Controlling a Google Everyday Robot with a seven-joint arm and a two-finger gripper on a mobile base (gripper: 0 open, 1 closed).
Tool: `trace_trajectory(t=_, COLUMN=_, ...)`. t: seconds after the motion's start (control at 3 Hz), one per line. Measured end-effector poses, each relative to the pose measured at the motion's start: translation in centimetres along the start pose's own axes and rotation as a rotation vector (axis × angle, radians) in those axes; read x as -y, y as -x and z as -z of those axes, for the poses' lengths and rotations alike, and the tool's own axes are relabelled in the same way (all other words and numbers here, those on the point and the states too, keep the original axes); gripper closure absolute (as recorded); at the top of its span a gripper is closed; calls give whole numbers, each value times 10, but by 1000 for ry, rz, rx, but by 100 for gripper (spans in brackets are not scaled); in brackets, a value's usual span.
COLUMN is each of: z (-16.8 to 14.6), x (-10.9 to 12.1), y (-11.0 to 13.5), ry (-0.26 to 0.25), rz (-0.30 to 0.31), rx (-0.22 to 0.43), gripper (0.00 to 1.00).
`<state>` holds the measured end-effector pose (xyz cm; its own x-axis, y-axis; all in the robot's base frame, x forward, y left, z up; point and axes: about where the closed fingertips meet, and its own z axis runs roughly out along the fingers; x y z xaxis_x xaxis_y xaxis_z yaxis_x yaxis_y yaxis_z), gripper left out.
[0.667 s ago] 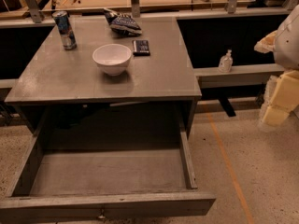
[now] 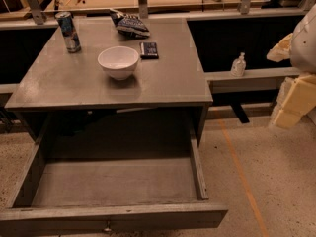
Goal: Close top drawer
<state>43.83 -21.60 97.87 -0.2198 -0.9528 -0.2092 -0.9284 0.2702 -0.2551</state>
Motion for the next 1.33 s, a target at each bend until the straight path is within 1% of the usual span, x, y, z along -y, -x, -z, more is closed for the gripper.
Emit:
trace_trajectory(t=0.33, z=-24, x=-10, y=17, ry=38, rz=29, rx=76, gripper=40)
trace_trajectory(t=0.67, z=-74, x=-39, y=53, ry=148, rz=69, rx=176, gripper=64)
trace_trajectory(t=1.0, z=-113, x=-68, y=84, ry=231, rz=105, rx=252, gripper=87)
trace_trajectory(t=1.33, z=-112, x=-69, y=85, ry=230, rz=106, rx=251, gripper=100)
